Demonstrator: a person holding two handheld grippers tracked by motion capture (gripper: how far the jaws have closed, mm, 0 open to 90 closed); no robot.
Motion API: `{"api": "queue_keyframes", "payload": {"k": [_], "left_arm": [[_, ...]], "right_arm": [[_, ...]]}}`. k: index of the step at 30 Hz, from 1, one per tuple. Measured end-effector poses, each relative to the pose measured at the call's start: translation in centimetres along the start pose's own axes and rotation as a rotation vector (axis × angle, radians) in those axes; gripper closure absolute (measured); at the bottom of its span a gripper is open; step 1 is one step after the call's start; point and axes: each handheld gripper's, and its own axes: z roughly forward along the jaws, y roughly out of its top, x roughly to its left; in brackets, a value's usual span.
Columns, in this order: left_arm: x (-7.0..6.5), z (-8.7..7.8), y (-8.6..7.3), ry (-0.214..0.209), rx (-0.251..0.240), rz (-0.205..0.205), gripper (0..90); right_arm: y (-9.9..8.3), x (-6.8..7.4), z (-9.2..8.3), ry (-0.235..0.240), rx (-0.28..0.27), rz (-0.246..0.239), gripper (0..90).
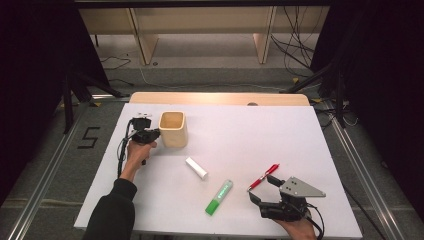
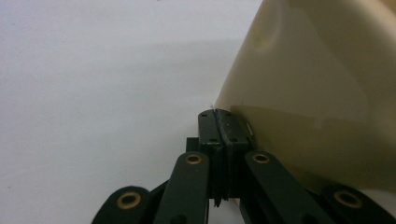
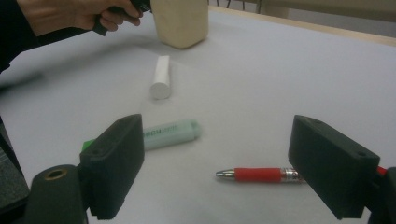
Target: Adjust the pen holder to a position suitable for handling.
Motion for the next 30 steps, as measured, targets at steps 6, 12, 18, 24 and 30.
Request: {"api": "queue_keyframes", "payload": {"k": [6,12,18,24,30], "left_arm": [[-1.4,0.7,0.3,-0.013,0.007,0.014,89.4],[-3.0,1.4,0.6,-0.027,0.011,0.024,89.4],[-4.3,1.9,0.8,-0.038,0.024,0.044,89.4],[-5.5,2.5,1.1,-0.05,0.027,0.052,89.4],[-7.1,3.2,1.3,-0.063,0.036,0.062,89.4]], "right_arm": [[0.0,0.0,0.0,0.001,-0.002,0.0,19.2],[0.0,0.0,-0.1,0.002,-0.004,0.0,19.2],[0.0,0.0,0.0,0.004,-0.002,0.0,19.2],[0.0,0.0,0.0,0.006,-0.003,0.001,19.2],[0.0,0.0,-0.1,0.008,-0.003,-0.001,19.2]]}}
